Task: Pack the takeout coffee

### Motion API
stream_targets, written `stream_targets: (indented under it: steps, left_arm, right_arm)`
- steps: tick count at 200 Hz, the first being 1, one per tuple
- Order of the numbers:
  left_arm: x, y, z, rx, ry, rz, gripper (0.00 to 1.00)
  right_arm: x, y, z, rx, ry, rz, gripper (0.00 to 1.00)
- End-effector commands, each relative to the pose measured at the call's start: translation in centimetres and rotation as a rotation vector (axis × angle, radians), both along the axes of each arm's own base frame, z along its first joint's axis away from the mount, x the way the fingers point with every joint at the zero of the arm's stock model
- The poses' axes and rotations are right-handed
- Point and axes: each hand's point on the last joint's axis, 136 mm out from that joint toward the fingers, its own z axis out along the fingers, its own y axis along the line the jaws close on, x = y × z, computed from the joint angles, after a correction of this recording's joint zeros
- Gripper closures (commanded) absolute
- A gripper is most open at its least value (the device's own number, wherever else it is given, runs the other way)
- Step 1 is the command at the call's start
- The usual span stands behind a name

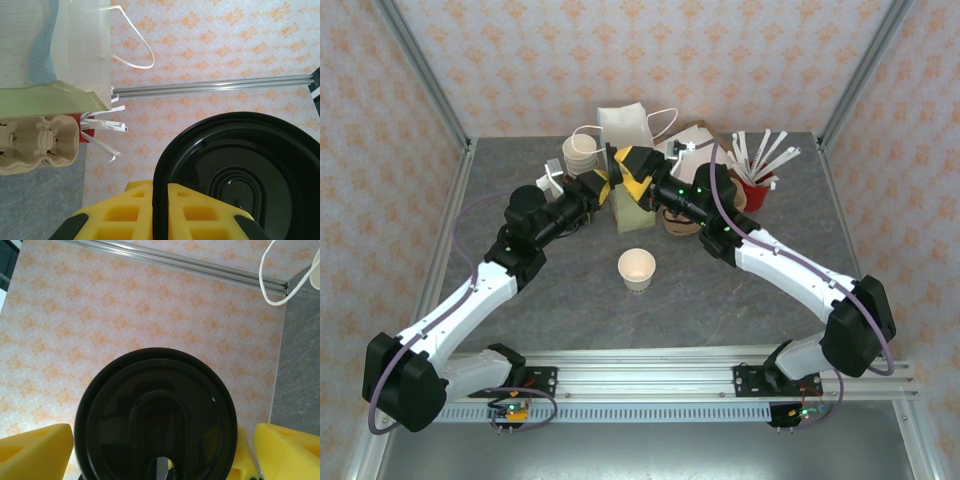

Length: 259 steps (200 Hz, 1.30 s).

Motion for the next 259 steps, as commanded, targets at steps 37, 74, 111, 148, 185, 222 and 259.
stream_targets:
  steps: [37,74,111,148,185,222,259]
  left_arm:
    - [-0.5,-0.7,0.6,0.016,-0.032,-0.028,0.87]
    - [-0.6,-0.9,0.4,0.018,-0.03,-0.035,0.87]
    - [-0.7,-1.0,0.2,0.025,-0.026,-0.039,0.87]
    - [-0.7,-1.0,-0.1,0.031,-0.019,-0.036,0.87]
    - [-0.8,-0.9,-0.3,0.043,-0.011,-0.033,0.86]
    - [-0.8,-0.7,-0.9,0.069,0.005,-0.024,0.72]
    - [-1.1,0.1,-1.9,0.127,0.025,0.006,0.55]
  right_arm:
    - [-0.4,0.6,2.0,0.051,-0.037,0.034,0.13]
    - [-0.3,0.9,2.0,0.079,-0.022,0.051,0.14]
    - [-0.3,0.8,2.2,0.089,-0.025,0.048,0.16]
    - [-0.3,0.6,2.2,0.079,-0.032,0.039,0.23]
    - [-0.3,0.3,1.9,0.063,-0.036,0.018,0.29]
    - [-0.2,-0.4,1.5,0.026,-0.041,-0.019,0.31]
    - [0.4,-2.5,0.0,-0.047,-0.041,-0.086,0.31]
